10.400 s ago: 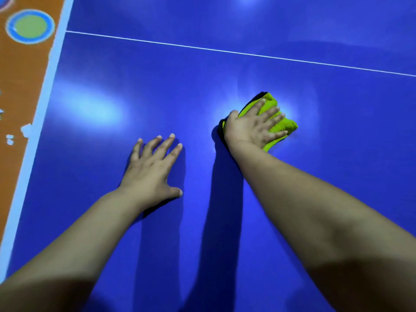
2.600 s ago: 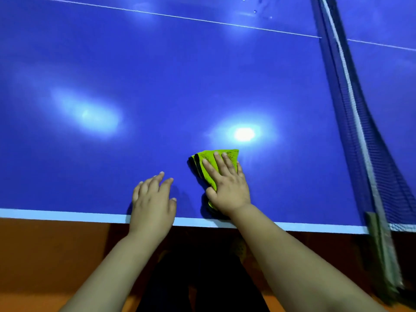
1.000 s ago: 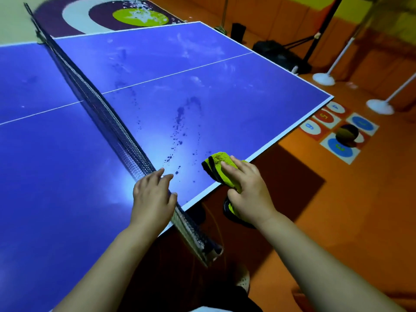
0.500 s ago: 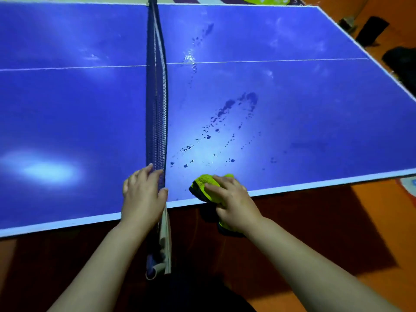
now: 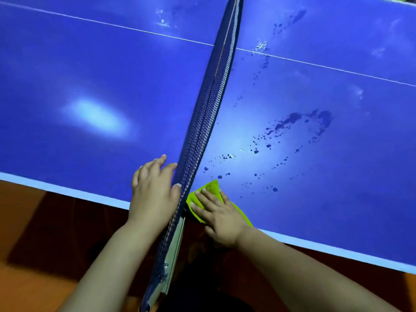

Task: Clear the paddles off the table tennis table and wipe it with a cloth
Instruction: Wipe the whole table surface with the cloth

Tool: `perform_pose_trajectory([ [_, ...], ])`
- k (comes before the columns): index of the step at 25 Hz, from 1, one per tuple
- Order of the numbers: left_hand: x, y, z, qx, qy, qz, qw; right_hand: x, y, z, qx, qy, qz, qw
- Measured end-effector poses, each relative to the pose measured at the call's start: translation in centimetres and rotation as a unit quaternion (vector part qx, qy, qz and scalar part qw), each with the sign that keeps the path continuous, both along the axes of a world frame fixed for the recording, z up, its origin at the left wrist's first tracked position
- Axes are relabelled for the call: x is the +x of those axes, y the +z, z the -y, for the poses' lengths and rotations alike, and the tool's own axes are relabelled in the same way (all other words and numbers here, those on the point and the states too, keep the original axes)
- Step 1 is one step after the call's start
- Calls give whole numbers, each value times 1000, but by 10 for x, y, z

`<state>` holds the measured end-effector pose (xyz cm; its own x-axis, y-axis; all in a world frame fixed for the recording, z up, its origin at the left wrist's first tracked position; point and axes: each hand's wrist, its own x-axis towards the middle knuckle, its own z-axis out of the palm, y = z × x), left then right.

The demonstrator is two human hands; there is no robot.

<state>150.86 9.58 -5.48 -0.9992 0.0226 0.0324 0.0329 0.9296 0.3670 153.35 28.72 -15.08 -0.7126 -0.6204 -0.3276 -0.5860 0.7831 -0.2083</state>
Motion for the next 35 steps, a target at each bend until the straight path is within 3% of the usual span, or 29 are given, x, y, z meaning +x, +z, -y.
perform_pose_trajectory([
  [10,-76,-12,-37,-33,6,9,999,-78,-24,-24,-93,57,-32,994],
  [22,-184,-45,-128,-81,70,5,994,-288,-40,-74,-150,97,-130,975],
  [35,-281,-85,-188,-105,65,-20,992,-516,-38,-140,-40,-6,-106,993],
])
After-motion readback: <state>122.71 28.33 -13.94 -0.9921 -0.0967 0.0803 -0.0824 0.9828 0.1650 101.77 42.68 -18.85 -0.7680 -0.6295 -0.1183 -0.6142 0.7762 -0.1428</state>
